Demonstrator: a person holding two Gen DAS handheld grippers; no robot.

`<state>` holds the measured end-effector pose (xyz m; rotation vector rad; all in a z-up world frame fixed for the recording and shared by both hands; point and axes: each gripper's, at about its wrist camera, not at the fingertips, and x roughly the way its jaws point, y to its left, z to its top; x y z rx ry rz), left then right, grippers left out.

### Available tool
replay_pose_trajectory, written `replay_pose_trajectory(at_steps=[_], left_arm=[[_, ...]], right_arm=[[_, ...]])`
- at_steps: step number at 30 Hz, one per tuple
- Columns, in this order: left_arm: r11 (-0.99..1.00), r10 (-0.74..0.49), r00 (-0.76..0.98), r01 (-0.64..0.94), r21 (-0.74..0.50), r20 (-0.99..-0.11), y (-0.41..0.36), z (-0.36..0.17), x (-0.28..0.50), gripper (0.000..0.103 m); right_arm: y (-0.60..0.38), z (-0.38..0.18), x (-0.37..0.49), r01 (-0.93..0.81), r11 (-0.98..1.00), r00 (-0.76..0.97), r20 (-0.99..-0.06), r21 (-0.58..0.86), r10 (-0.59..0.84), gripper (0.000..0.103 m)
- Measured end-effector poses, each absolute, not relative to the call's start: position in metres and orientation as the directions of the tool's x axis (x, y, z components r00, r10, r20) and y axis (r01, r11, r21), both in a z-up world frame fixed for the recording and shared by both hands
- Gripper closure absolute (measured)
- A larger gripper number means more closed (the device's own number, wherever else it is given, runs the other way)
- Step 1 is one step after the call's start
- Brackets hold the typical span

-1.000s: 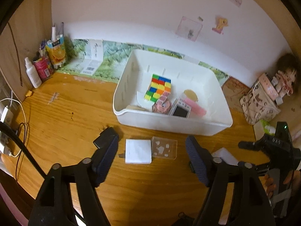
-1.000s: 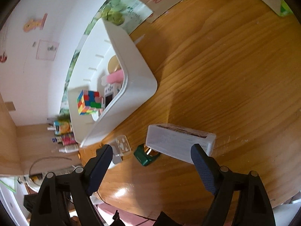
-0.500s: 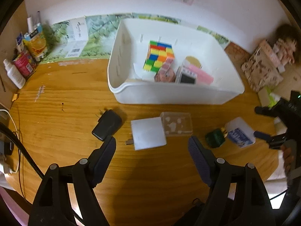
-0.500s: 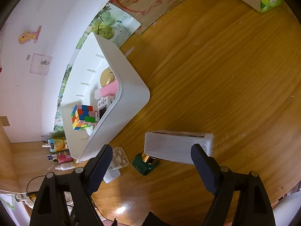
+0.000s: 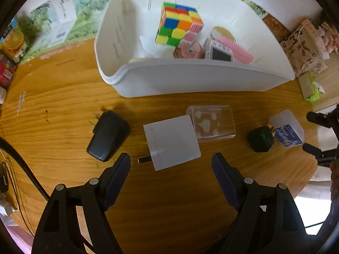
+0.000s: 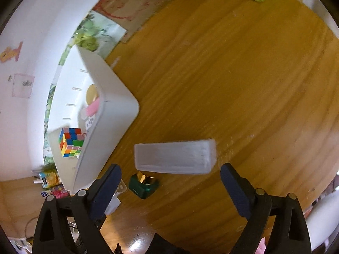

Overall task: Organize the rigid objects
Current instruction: 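Grasp the white square pad with the left tool while the right tool grasps the clear case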

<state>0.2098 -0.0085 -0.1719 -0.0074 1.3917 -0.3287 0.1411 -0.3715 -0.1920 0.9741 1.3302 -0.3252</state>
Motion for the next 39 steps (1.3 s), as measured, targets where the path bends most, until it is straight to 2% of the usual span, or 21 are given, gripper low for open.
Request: replay_pose_trajectory(at_steps=[9,14,20,37,39], left_arm=[[0.957,-0.222,0.046,0.201,-0.209,-0.974,-0.009,-0.198,0.219,0.022],[0.953,-0.260,0.025,0.172,-0.252,-0.965,-0.002,-0.204,0.230,0.021],[0.948,-0.283,0.013,0.158,-0.277,-0.959,0.000,-0.206,0.240,0.021],[0.963,-0.193,0.005,0.195,-0.188,-0.981,-0.025,-0.212,0.258,0.024],[0.963,-0.195,0.006,0.193,-0.191,-0.981,-0.026,-0.213,0.260,0.026]], right_arm=[[-0.366,-0.207,0.146,0.718,0.580,0.227,-0.917,0.385,0.328,0.008],[-0.357,-0.219,0.157,0.716,0.602,0.175,-0.926,0.353,0.335,0.004],[-0.353,-0.230,0.167,0.716,0.622,0.123,-0.935,0.316,0.333,0.004],[-0.337,-0.242,0.191,0.662,0.713,0.048,-0.963,0.231,0.267,0.003],[-0.335,-0.240,0.194,0.648,0.728,0.048,-0.966,0.223,0.253,0.007]])
